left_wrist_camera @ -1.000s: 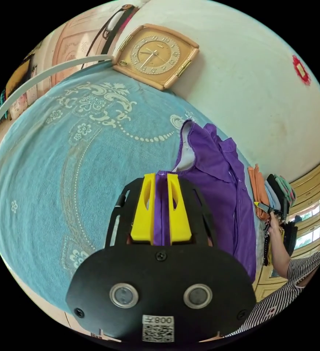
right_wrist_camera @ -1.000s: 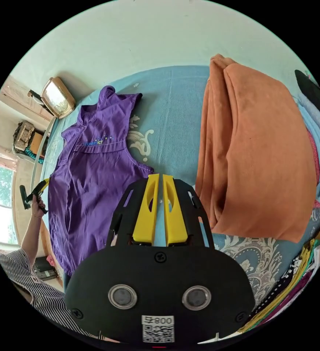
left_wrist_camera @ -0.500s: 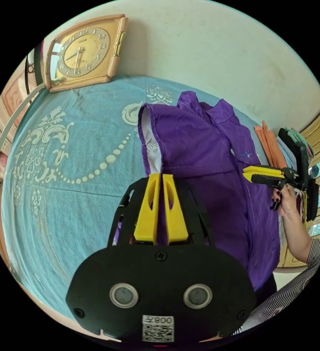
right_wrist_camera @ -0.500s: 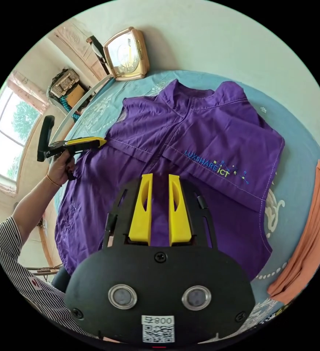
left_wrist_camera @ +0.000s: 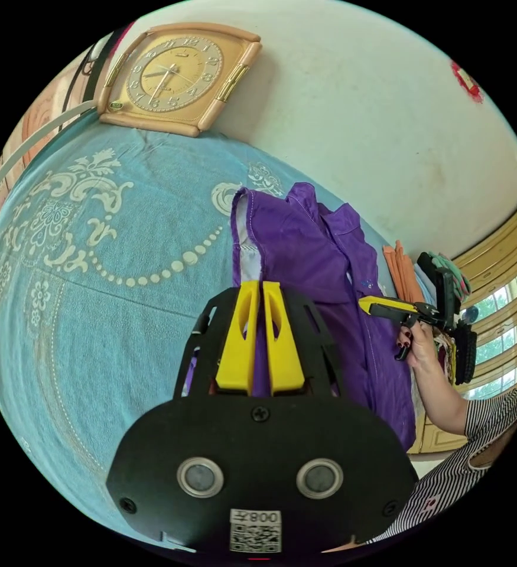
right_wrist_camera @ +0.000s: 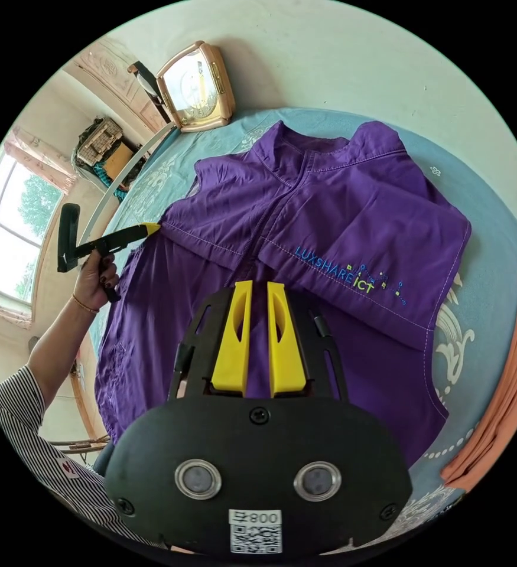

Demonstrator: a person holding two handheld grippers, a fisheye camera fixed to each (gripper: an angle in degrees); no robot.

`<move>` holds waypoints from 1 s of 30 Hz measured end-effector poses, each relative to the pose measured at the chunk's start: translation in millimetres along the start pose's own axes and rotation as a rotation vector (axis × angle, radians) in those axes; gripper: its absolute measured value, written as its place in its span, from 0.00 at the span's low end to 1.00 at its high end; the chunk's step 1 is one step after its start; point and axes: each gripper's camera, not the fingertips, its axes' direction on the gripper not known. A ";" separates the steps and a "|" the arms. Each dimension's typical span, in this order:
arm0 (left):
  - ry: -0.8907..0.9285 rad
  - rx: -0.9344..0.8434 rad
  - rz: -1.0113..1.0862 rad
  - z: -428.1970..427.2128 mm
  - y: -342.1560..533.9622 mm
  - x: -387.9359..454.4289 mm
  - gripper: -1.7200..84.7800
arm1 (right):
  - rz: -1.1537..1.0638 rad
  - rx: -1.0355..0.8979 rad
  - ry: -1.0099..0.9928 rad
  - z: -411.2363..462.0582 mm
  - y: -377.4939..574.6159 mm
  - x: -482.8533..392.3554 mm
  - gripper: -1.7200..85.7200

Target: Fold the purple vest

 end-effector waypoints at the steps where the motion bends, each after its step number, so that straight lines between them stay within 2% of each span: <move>1: 0.004 0.006 -0.001 -0.9 1.5 0.4 0.04 | -0.001 0.009 0.002 -4.1 -0.1 0.1 0.08; 4: -0.044 -0.063 -0.046 9.1 8.3 -3.3 0.05 | 0.013 0.021 -0.017 -16.7 -0.8 5.8 0.08; 8: -0.134 0.048 0.002 -11.2 15.0 19.6 0.05 | 0.036 0.044 -0.072 -45.0 -1.8 14.0 0.08; 11: -0.115 0.097 0.095 -12.8 10.9 47.6 0.04 | 0.058 0.122 -0.097 -79.1 -1.9 22.3 0.07; 14: -0.077 0.023 0.161 16.4 -6.9 74.7 0.03 | 0.084 0.188 -0.113 -103.2 -13.2 33.6 0.06; 17: -0.079 -0.063 0.170 51.3 -28.6 92.7 0.02 | 0.092 0.141 -0.083 -104.8 -44.3 37.8 0.04; 20: -0.262 -0.159 0.191 82.2 -42.1 100.8 0.02 | 0.082 0.024 -0.007 -88.5 -75.8 32.1 0.03; 26: -0.239 -0.081 0.171 64.6 -25.1 115.6 0.02 | 0.034 0.008 0.048 -117.7 -88.6 14.8 0.02; 30: -0.054 -0.084 0.278 41.8 28.5 141.4 0.02 | 0.033 0.090 0.026 -170.8 -55.0 3.9 0.02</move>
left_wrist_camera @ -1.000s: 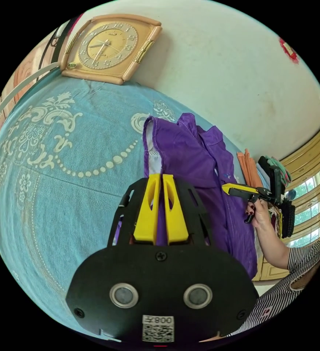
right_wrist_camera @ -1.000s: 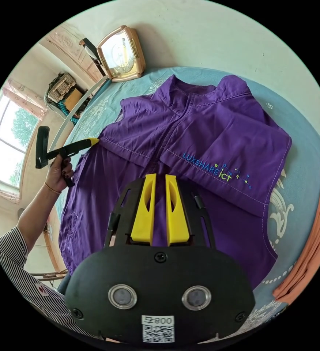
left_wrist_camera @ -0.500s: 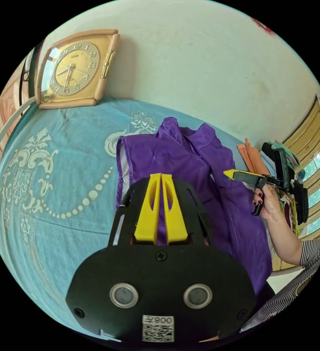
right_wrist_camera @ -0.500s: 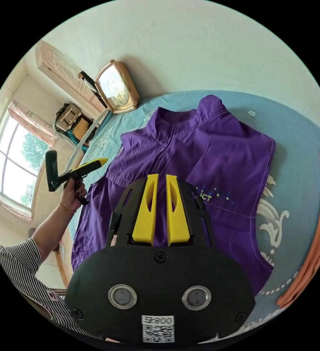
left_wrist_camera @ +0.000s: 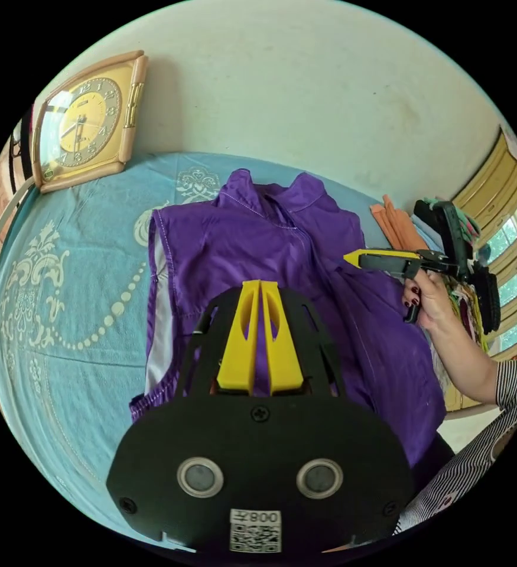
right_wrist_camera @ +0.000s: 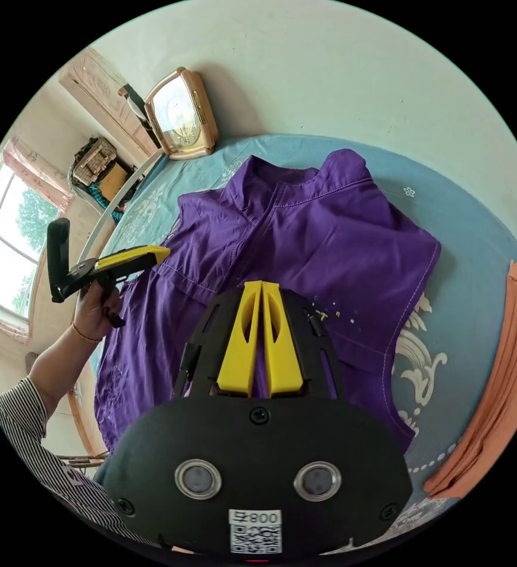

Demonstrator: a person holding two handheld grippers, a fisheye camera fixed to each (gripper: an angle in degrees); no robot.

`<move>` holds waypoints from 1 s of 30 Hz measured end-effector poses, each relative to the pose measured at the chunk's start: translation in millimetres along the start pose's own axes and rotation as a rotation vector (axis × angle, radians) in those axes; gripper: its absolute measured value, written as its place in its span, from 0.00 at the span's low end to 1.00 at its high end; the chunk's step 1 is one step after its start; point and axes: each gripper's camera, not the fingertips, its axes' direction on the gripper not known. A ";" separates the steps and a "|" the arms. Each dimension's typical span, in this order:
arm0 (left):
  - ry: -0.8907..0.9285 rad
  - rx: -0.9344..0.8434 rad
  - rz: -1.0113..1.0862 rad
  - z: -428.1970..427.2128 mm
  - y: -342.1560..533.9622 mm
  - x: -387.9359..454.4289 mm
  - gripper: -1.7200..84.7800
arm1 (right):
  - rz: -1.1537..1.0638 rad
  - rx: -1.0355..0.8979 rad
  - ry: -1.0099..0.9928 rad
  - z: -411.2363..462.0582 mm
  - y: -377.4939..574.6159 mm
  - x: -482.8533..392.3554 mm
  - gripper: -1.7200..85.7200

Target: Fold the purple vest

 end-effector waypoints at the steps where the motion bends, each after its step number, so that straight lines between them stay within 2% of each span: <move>1: 0.020 -0.016 0.011 0.0 6.2 5.4 0.02 | 0.005 0.017 -0.012 -9.3 6.8 -0.6 0.02; 5: 0.215 -0.113 0.019 10.9 43.9 40.9 0.02 | -0.074 -0.015 -0.243 -46.8 56.5 -29.0 0.02; 7: 0.272 -0.160 0.023 21.9 59.6 55.5 0.02 | -0.105 -0.077 -0.224 -47.4 71.3 -50.6 0.02; 10: 0.211 -0.225 -0.016 28.8 82.2 69.8 0.02 | -0.093 -0.228 -0.100 -30.3 81.1 -74.3 0.02; 14: 0.263 -0.189 -0.095 -0.2 114.7 69.6 0.03 | -0.071 -0.260 -0.130 -57.7 80.8 -89.0 0.02; 19: 0.372 -0.242 -0.168 -27.7 179.4 81.2 0.06 | -0.086 -0.166 -0.161 -136.2 109.9 -118.5 0.04; 23: 0.489 -0.344 -0.263 -31.6 245.7 102.6 0.09 | -0.211 -0.249 -0.231 -182.3 190.8 -185.5 0.09; 29: 0.565 -0.419 -0.350 -26.0 303.5 132.3 0.08 | -0.388 -0.429 -0.197 -210.6 294.3 -293.5 0.11; 30: 0.563 -0.417 -0.365 -23.0 310.5 135.8 0.07 | -0.429 -0.470 -0.143 -209.8 307.7 -310.8 0.11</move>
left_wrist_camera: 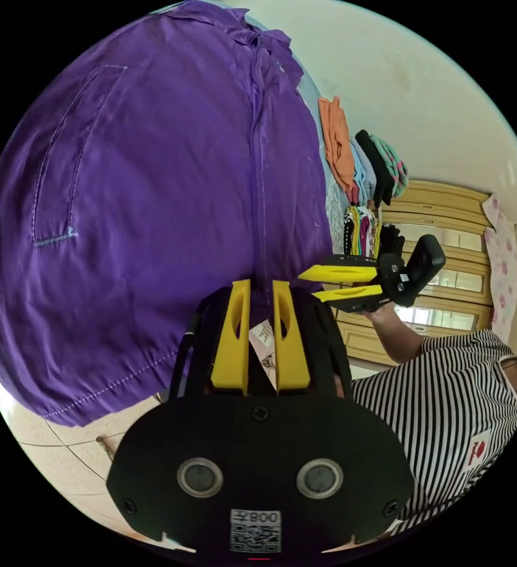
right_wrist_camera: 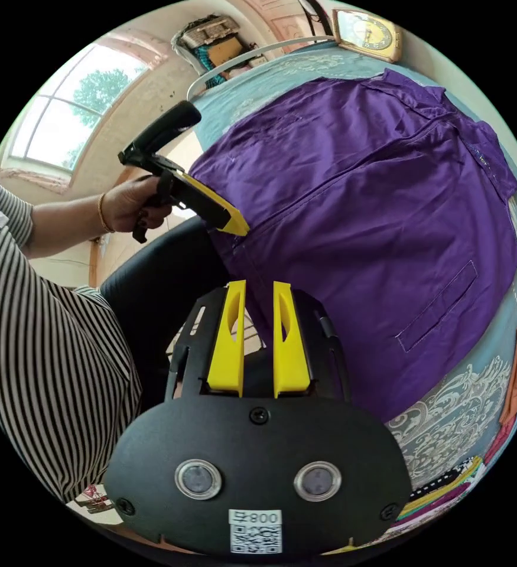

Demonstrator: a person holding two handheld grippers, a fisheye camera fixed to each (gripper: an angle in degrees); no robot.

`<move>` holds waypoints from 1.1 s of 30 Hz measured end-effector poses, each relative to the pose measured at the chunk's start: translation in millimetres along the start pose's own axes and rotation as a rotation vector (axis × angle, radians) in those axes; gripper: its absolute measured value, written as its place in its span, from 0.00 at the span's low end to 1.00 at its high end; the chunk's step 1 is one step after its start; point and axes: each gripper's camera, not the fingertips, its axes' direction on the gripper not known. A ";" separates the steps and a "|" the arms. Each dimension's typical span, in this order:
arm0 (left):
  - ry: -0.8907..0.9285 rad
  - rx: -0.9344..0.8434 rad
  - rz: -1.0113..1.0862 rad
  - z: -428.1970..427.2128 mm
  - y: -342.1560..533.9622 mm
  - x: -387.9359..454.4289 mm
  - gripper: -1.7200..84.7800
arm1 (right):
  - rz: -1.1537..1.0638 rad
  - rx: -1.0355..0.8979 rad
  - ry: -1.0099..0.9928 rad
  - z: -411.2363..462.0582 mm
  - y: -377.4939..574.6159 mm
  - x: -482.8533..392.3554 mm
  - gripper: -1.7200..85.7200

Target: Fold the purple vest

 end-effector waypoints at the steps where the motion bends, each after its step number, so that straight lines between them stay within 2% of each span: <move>1: 0.005 0.001 -0.014 2.5 2.0 -1.6 0.06 | -0.010 -0.027 0.030 4.0 0.8 -8.7 0.11; 3: 0.022 -0.008 -0.027 10.4 7.5 -4.4 0.04 | -0.035 -0.108 0.120 16.2 1.8 -33.7 0.11; 9: -0.020 -0.011 -0.008 13.3 23.5 3.4 0.03 | -0.034 -0.129 0.282 10.4 0.8 -78.6 0.03; 16: -0.051 -0.045 0.023 19.8 47.9 12.1 0.04 | -0.064 -0.152 0.289 -12.1 15.9 -128.5 0.03; 19: -0.062 0.019 0.027 15.3 58.3 14.3 0.07 | -0.030 -0.094 0.275 -27.6 23.2 -140.3 0.04; 23: -0.122 0.023 -0.018 20.5 64.0 10.1 0.09 | -0.038 -0.041 0.410 -39.4 25.5 -161.3 0.11; 26: -0.062 -0.006 -0.042 32.6 63.6 1.9 0.07 | -0.100 -0.072 0.449 -27.0 22.9 -175.7 0.09; 29: -0.068 -0.027 -0.041 38.3 67.4 1.1 0.05 | -0.133 -0.074 0.559 -22.2 27.0 -189.0 0.05; 33: -0.084 -0.034 -0.020 37.7 79.0 4.1 0.04 | -0.174 -0.075 0.611 -21.1 40.9 -199.7 0.03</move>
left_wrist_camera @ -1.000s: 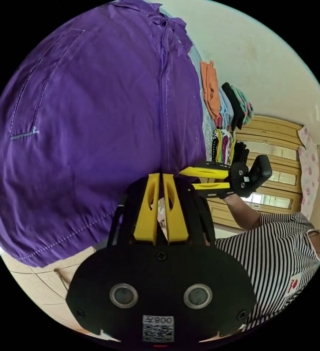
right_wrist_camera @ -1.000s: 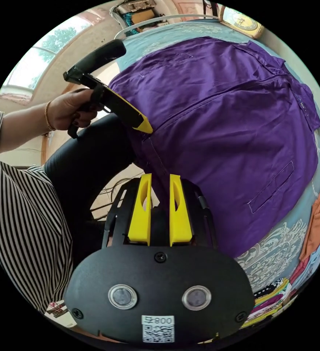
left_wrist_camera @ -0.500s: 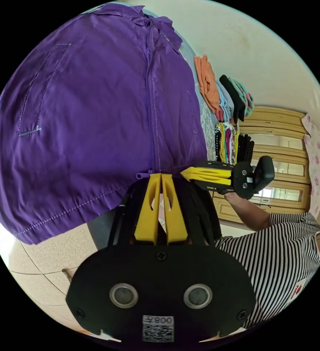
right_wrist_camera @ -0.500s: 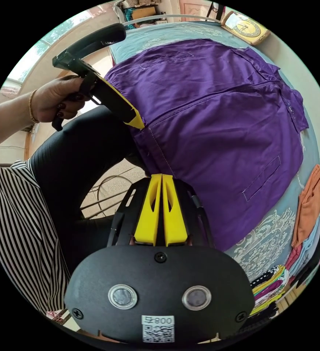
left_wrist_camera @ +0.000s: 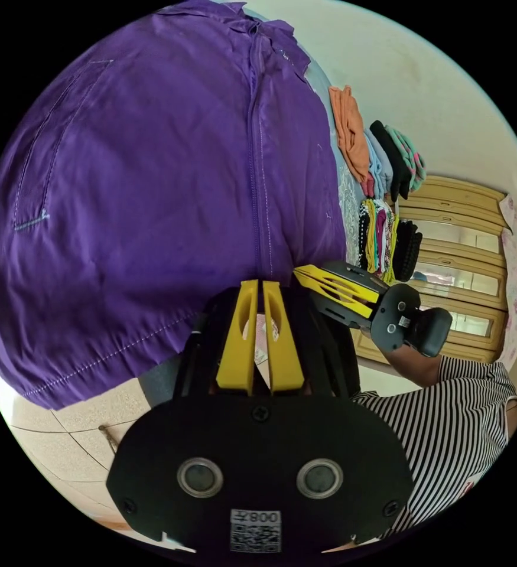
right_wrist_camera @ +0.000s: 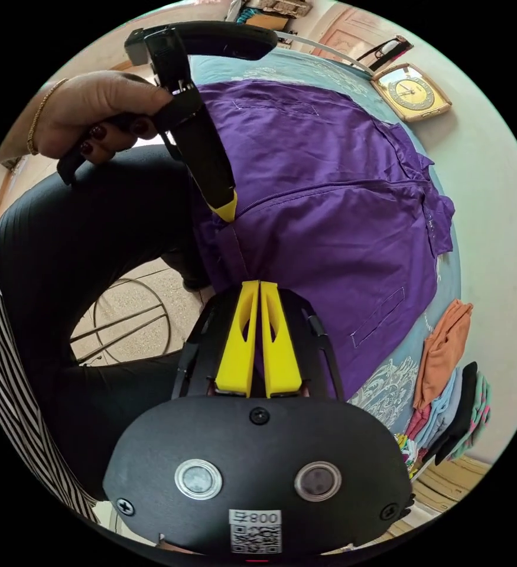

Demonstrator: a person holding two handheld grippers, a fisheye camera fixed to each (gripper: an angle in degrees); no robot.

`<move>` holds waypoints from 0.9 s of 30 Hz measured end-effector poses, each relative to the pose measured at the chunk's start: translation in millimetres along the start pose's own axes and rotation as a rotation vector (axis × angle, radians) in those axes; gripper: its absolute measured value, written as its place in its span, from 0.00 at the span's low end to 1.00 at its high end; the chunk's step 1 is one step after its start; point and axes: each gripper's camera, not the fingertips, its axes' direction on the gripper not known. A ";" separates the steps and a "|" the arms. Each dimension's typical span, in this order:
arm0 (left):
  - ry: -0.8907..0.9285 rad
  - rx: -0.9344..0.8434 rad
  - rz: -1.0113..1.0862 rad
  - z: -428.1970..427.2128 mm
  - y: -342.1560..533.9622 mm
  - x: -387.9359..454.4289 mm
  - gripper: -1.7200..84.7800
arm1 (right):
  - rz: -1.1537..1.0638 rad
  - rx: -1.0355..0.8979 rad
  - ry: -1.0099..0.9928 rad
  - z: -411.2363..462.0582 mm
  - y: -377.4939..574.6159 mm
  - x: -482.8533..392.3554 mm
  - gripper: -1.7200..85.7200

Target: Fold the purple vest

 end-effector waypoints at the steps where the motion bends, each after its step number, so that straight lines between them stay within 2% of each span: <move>1: -0.001 0.000 0.003 -0.2 2.2 0.1 0.04 | -0.004 -0.001 -0.007 -0.9 2.0 0.1 0.03; 6: -0.004 -0.018 0.005 0.9 23.8 -4.2 0.04 | 0.018 0.019 -0.147 -9.4 27.4 17.1 0.02; 16: -0.032 -0.032 -0.004 7.7 50.1 -12.4 0.06 | 0.026 -0.023 -0.186 23.1 65.1 37.4 0.03; 22: -0.025 0.123 -0.022 -34.7 97.3 -22.7 0.09 | 0.206 -0.002 -0.322 36.5 109.5 81.5 0.08; 27: -0.119 0.389 -0.200 -104.3 147.4 -77.0 0.11 | 0.549 0.140 -0.449 34.5 205.5 158.6 0.10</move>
